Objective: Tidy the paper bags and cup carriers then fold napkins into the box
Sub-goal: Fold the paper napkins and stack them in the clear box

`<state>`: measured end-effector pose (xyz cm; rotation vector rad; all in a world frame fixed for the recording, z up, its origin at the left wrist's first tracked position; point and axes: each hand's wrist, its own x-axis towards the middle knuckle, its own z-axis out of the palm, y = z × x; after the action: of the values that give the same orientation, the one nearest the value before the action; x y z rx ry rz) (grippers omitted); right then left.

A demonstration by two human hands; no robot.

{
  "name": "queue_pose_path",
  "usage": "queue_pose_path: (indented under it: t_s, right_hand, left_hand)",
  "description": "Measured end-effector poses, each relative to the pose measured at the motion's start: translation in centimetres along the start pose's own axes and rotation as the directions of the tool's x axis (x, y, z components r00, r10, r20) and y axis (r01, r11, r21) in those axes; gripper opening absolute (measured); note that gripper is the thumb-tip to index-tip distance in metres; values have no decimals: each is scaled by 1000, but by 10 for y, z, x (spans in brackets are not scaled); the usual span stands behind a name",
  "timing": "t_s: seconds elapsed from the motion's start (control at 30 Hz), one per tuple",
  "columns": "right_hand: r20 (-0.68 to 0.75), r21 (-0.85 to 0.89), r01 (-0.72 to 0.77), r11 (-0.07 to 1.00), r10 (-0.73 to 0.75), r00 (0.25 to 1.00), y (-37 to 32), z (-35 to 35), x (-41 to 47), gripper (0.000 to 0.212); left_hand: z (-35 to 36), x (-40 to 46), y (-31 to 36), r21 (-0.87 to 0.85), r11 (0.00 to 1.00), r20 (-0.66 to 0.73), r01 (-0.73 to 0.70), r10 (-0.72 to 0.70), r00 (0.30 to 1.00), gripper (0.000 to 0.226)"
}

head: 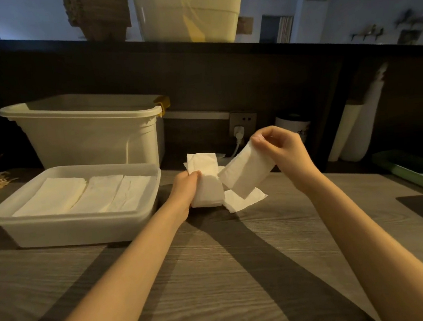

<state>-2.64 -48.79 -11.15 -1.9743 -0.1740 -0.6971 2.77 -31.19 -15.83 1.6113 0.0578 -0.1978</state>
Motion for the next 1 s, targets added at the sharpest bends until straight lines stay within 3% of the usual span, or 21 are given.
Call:
queue_pose_path:
  t_s: [0.07, 0.2, 0.3, 0.53, 0.7, 0.8, 0.9, 1.0]
  right_hand:
    - [98, 18, -1, 1000, -1, 995, -7, -1, -2, 10]
    - [264, -138, -16, 990, 52, 963, -4, 8, -4, 9]
    - [226, -243, -19, 970, 76, 971, 5, 15, -3, 18]
    - [116, -274, -38, 961, 72, 991, 14, 21, -3, 21]
    - [93, -313, -19, 950, 51, 994, 20, 25, -3, 19]
    - [13, -333, -42, 942, 49, 999, 26, 21, -2, 18]
    - [-107, -395, -181, 901, 150, 983, 48, 13, -2, 20]
    - [-90, -552, -339, 762, 350, 932, 79, 13, -5, 38]
  left_hand:
    - [2, -6, 3, -40, 997, 96, 65, -60, 994, 37]
    - [9, -19, 4, -6, 996, 336, 89, -82, 938, 18]
    - [15, -22, 5, 1, 1000, 461, 25, -22, 887, 21]
    - [21, -27, 6, 20, 1000, 526, -11, -1, 850, 41]
    - [23, -25, -1, 182, 969, 502, -166, 54, 863, 24]
    - [19, -18, -3, 141, 978, 424, -152, 79, 902, 27]
    - [10, -12, -2, 22, 996, 291, -86, 76, 954, 37]
    - [2, -3, -3, -52, 996, 132, -79, 85, 988, 43]
